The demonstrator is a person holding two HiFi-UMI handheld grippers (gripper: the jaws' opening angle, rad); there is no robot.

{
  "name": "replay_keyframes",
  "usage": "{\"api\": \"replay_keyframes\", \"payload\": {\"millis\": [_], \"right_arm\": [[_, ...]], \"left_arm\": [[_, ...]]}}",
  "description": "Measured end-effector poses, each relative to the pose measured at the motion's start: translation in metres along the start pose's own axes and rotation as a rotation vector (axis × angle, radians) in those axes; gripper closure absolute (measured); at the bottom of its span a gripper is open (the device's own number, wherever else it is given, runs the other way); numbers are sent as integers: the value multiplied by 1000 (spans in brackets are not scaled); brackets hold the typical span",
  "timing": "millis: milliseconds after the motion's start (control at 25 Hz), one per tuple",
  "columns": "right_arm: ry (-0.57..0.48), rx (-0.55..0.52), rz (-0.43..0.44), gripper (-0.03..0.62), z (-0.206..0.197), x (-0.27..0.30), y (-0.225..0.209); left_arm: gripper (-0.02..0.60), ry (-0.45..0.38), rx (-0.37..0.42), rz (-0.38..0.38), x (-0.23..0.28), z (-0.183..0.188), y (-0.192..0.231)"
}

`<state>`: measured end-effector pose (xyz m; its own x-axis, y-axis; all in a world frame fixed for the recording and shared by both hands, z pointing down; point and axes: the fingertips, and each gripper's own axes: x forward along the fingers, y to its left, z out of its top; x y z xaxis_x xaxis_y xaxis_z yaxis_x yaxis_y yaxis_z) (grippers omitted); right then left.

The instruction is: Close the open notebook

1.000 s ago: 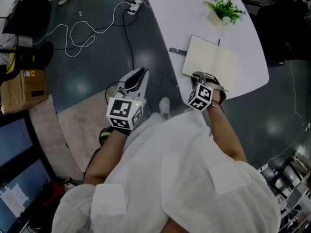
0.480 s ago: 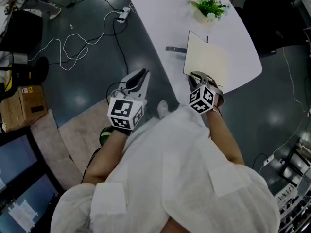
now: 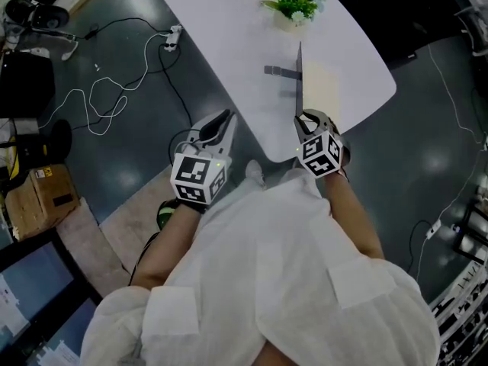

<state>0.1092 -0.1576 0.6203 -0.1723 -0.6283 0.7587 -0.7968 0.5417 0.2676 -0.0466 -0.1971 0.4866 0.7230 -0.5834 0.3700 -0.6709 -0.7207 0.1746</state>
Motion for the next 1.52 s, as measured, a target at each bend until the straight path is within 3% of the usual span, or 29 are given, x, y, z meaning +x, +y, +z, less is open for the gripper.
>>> {"api": "replay_keyframes", "payload": {"millis": [280, 560, 760, 1280, 1400, 1520], "right_arm": [[43, 102, -51, 502, -37, -14, -20], [187, 195, -90, 513, -101, -24, -33], [197, 277, -136, 511, -129, -48, -46], [24, 359, -265, 513, -99, -98, -92], [-73, 411, -302, 517, -84, -115, -104], [-237, 474, -329, 533, -62, -137, -118]], "left_arm": [[543, 12, 27, -53, 13, 1, -26], [543, 20, 40, -74, 22, 1, -39], [543, 23, 35, -80, 27, 1, -45], [543, -14, 55, -92, 30, 19, -55], [543, -34, 57, -77, 25, 26, -52], [543, -61, 56, -55, 19, 35, -44]]}}
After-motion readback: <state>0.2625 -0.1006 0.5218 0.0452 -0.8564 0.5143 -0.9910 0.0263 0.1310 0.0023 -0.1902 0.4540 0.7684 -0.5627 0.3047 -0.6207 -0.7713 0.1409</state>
